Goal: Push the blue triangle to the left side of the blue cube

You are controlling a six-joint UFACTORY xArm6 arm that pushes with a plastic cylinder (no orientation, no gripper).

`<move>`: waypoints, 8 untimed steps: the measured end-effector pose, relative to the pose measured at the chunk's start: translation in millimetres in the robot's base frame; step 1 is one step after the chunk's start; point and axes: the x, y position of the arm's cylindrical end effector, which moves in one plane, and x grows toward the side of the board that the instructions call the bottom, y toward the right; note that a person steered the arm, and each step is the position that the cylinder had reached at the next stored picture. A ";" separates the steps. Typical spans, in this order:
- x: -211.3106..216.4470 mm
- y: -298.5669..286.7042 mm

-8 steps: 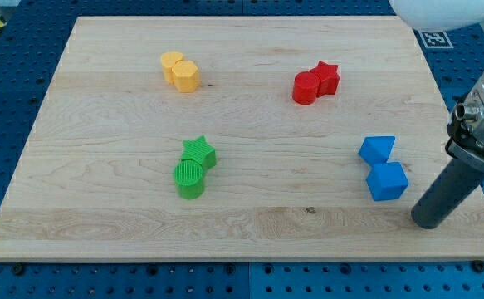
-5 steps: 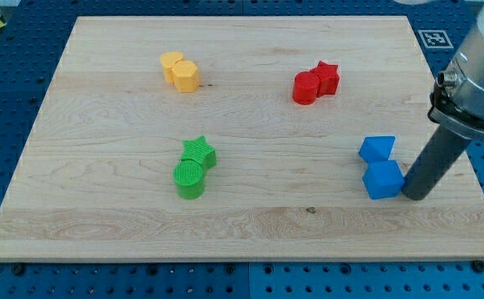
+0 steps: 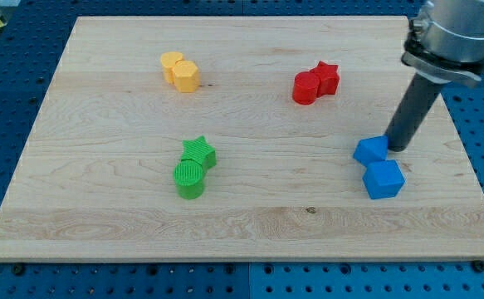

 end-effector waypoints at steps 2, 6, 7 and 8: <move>20.9 1.6; 11.2 -74.5; 25.9 -76.8; 30.0 -78.3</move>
